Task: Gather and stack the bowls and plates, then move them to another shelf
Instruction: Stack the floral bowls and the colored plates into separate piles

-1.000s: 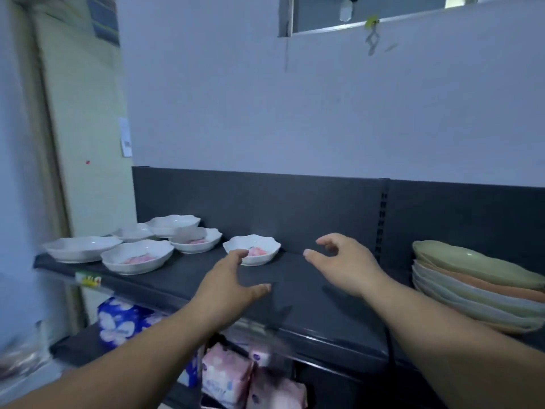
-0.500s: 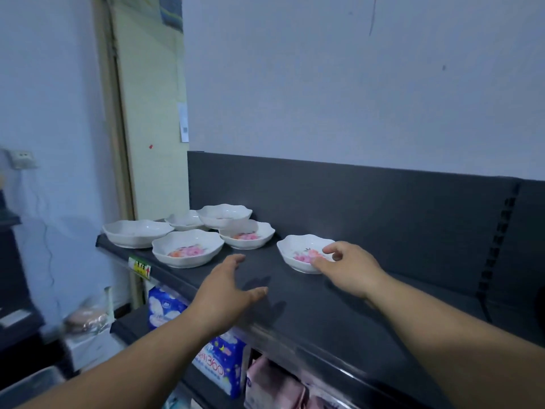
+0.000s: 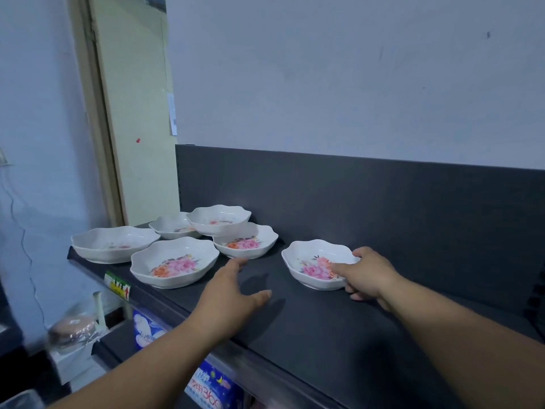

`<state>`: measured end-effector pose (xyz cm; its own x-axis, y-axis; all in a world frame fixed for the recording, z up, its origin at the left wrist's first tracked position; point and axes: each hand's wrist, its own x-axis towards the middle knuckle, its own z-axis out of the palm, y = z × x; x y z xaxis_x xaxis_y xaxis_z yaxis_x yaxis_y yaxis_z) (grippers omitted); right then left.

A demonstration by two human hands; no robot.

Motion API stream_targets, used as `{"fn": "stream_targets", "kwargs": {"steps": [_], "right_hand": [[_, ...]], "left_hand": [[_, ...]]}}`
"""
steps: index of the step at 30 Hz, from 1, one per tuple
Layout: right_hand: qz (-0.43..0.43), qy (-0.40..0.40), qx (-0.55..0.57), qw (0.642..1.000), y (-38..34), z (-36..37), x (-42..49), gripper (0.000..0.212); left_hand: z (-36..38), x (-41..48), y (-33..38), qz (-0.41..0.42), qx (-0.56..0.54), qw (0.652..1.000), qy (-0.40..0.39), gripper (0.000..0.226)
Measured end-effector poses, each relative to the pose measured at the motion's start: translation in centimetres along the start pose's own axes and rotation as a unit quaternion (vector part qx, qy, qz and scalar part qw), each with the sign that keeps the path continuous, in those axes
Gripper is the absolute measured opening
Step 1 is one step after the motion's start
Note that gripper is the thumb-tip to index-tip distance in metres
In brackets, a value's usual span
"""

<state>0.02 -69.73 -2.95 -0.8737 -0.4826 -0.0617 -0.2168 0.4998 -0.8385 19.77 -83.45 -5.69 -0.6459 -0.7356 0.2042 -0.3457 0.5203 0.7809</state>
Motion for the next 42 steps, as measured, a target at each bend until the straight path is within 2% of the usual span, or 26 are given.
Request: {"fn": "stream_targets", "kwargs": {"steps": [2,7,10,15,19,36,40,42], "right_hand": [[0.018,0.005,0.029,0.999,-0.1,0.6,0.3,0.055],[0.083,0.018,0.091,0.992,0.0,2.4,1.4,0.062],[0.101,0.023,0.104,0.989,-0.3,3.3,1.8,0.053],[0.1,0.015,0.108,0.989,-1.3,4.9,0.3,0.07],[0.097,-0.01,0.11,0.989,-2.4,6.4,-1.7,0.072],[0.111,-0.017,0.056,0.992,-3.5,7.1,-5.5,0.074],[0.115,-0.025,-0.019,0.993,-3.8,6.8,-5.8,0.074],[0.084,0.009,-0.111,0.99,-4.6,6.4,-5.9,0.074]], "left_hand": [[-0.2,0.9,-0.4,0.012,0.008,1.0,-0.014,0.08],[-1.7,3.0,-1.4,0.043,0.006,0.998,-0.046,0.08],[-3.1,4.1,-2.0,0.064,0.004,0.996,-0.055,0.08],[-5.2,5.1,-3.1,0.101,-0.002,0.993,-0.06,0.076],[-6.3,5.4,-3.8,0.117,-0.012,0.991,-0.066,0.075],[-9.2,4.7,-5.2,0.147,-0.038,0.985,-0.083,0.071],[-9.9,4.7,-5.3,0.15,-0.042,0.985,-0.079,0.07],[-10.4,4.7,-5.5,0.148,-0.042,0.985,-0.073,0.07]]}}
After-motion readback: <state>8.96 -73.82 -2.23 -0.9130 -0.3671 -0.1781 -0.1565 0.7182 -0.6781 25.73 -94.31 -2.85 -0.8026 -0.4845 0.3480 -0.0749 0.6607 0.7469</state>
